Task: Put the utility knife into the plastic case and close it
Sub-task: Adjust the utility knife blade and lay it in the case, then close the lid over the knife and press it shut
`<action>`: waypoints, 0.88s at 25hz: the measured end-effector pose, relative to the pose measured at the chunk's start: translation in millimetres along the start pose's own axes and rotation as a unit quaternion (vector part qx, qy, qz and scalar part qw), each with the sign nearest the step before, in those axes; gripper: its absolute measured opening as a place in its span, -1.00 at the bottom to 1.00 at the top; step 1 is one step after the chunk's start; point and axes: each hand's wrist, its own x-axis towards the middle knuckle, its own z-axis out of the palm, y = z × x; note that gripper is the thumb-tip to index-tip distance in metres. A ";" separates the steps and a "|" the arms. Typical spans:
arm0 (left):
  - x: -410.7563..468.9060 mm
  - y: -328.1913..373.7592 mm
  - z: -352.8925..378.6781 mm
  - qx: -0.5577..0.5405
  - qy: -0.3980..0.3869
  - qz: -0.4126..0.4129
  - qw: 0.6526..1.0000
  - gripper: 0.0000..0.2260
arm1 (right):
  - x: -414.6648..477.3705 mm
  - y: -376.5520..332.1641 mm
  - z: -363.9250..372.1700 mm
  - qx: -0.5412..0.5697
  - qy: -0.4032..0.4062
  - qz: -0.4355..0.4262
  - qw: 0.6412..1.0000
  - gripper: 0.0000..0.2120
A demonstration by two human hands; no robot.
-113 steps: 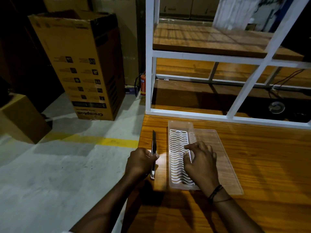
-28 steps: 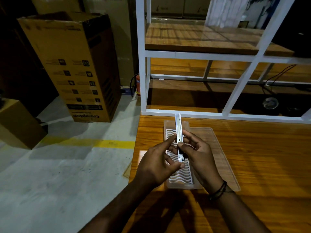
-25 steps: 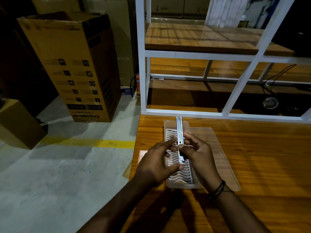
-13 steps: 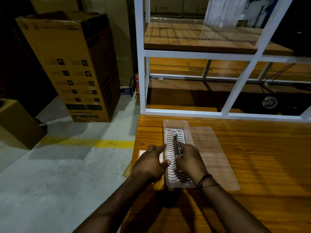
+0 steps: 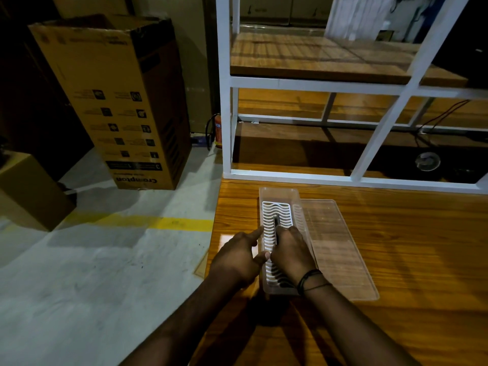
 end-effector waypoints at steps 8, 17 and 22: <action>-3.0 -3.1 0.8 0.014 0.002 0.013 1.000 -0.40 | 1.1 -4.2 -1.7 -0.072 -0.031 0.025 0.997 -0.39; -2.2 -3.8 3.2 0.011 0.016 0.031 0.999 -0.40 | -2.6 -2.2 -22.2 -0.048 0.048 -0.056 0.996 -0.58; -2.6 -3.0 3.2 -0.001 0.010 0.035 0.999 -0.40 | 5.3 24.1 -52.2 0.019 0.200 -0.028 0.979 -0.68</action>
